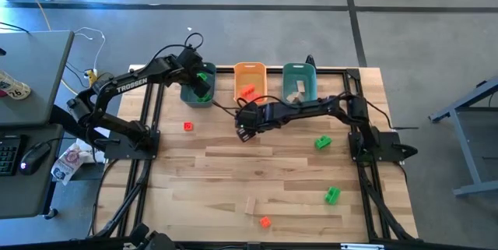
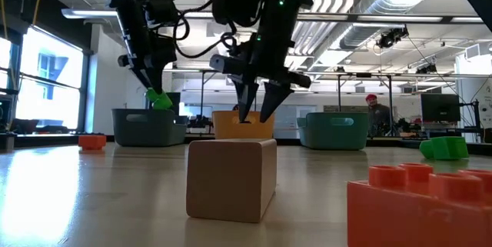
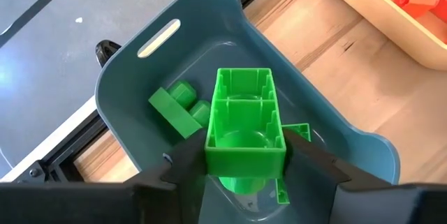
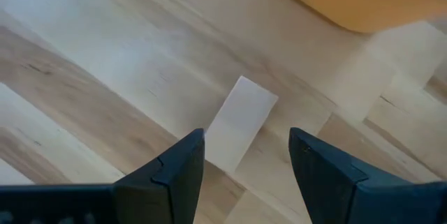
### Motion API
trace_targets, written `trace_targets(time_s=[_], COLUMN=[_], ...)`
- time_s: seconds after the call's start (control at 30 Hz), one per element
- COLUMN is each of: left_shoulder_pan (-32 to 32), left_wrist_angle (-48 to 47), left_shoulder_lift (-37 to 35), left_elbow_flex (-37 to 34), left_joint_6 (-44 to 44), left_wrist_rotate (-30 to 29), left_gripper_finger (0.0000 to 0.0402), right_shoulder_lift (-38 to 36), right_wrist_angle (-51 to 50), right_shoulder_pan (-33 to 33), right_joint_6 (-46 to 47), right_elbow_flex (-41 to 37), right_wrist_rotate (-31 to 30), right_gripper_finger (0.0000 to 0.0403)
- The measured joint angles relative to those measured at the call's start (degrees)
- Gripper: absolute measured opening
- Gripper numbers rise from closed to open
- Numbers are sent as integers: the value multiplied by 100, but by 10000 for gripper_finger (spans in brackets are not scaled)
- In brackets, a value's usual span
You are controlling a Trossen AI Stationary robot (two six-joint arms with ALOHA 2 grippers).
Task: Sort & place blocks by color
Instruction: Put the green game piece into the dark blue bin, then put the brown block into the green bin
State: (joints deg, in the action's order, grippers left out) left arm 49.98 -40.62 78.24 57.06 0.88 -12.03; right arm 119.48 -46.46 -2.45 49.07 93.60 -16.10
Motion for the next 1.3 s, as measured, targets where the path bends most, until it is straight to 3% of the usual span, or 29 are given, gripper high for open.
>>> trace_targets(time_s=[0.47, 1.3], left_shoulder_pan=[0, -365], left_wrist_angle=[11, 142], left_shoulder_lift=[2, -573], left_elbow_flex=[0, 313], left_joint_6=[48, -50], left_wrist_rotate=[-239, -55], left_gripper_finger=[205, 202], right_shoulder_lift=[0, 796], right_wrist_angle=[33, 529], right_shoulder_pan=[176, -57], right_joint_6=[328, 523], right_elbow_flex=[-2, 15], right_wrist_rotate=[-293, 118], right_gripper_finger=[194, 194])
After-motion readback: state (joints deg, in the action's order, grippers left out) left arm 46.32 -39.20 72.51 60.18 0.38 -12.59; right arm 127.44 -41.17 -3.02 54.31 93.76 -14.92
